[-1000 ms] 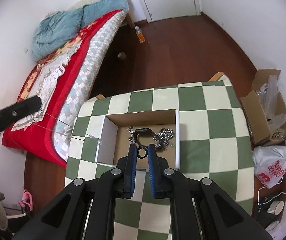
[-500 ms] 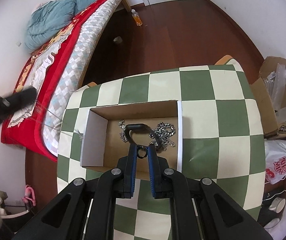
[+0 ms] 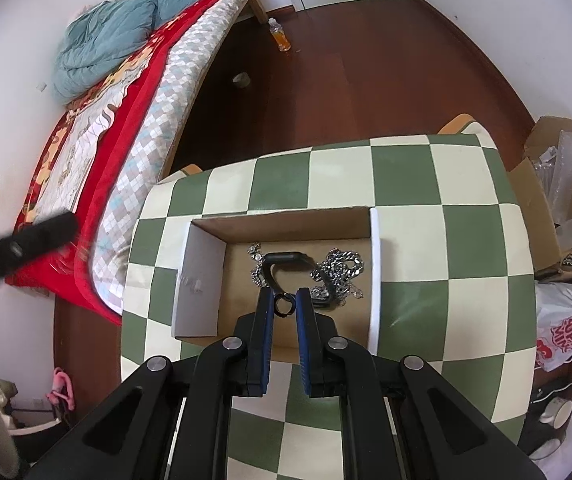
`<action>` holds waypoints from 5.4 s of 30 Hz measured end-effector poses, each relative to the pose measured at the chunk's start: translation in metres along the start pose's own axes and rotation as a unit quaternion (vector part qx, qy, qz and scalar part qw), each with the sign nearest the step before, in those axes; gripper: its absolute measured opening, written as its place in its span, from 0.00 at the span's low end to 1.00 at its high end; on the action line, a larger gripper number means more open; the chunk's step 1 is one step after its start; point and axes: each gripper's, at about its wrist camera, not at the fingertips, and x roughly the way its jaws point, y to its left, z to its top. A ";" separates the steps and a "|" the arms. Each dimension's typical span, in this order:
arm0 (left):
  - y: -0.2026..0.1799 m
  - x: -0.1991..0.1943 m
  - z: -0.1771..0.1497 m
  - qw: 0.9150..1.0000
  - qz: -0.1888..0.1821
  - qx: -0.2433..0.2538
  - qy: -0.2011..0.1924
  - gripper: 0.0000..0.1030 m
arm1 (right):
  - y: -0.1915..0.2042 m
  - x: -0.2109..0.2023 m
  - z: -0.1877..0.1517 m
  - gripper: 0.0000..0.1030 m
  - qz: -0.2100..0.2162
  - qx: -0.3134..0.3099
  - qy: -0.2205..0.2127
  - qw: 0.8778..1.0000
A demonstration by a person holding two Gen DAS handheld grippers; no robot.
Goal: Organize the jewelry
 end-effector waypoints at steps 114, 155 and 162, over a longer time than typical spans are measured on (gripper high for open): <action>-0.061 -0.230 -0.151 0.960 0.203 -0.027 -0.192 1.00 | 0.068 -0.303 -0.134 1.00 -0.197 -0.048 -0.162 0.966; -0.072 -0.244 -0.153 0.955 0.207 -0.023 -0.212 1.00 | 0.072 -0.321 -0.136 1.00 -0.187 -0.033 -0.181 0.965; -0.073 -0.245 -0.153 0.955 0.205 -0.023 -0.212 1.00 | 0.071 -0.322 -0.136 1.00 -0.185 -0.031 -0.181 0.965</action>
